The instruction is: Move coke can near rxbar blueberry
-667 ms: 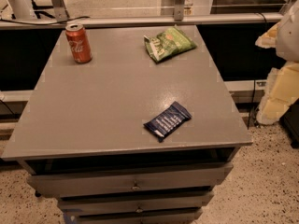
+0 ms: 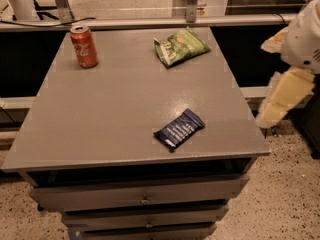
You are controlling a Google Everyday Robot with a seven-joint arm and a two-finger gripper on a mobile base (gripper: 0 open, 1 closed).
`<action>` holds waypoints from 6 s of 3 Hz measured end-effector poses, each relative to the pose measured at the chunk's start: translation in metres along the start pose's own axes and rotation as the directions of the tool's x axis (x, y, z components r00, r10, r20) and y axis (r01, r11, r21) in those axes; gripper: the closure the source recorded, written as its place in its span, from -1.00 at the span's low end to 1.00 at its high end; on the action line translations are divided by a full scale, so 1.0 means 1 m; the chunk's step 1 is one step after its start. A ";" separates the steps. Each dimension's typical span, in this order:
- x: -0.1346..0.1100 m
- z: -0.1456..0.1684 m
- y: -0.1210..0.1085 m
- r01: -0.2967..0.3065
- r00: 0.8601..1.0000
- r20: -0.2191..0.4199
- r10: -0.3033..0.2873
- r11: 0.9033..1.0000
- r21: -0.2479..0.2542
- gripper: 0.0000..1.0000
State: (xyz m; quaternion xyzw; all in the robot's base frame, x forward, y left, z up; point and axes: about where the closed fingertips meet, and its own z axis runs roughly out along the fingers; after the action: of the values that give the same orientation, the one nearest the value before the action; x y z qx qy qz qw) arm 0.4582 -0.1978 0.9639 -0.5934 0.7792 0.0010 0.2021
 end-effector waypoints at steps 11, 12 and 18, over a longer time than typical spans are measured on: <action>-0.376 0.217 -0.154 -0.004 0.406 0.914 0.002 1.000 -0.001 -1.00; -0.398 0.237 -0.167 0.012 0.416 0.909 0.005 1.000 -0.011 -1.00; -0.420 0.253 -0.161 0.023 0.456 0.886 0.086 0.994 -0.109 0.73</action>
Offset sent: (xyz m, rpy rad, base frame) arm 0.1736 0.1768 -0.0319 0.9195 -0.1540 0.1496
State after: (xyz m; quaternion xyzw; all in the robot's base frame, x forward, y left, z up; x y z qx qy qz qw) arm 0.7762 0.2040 0.9021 -0.5010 0.5690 0.3549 0.5471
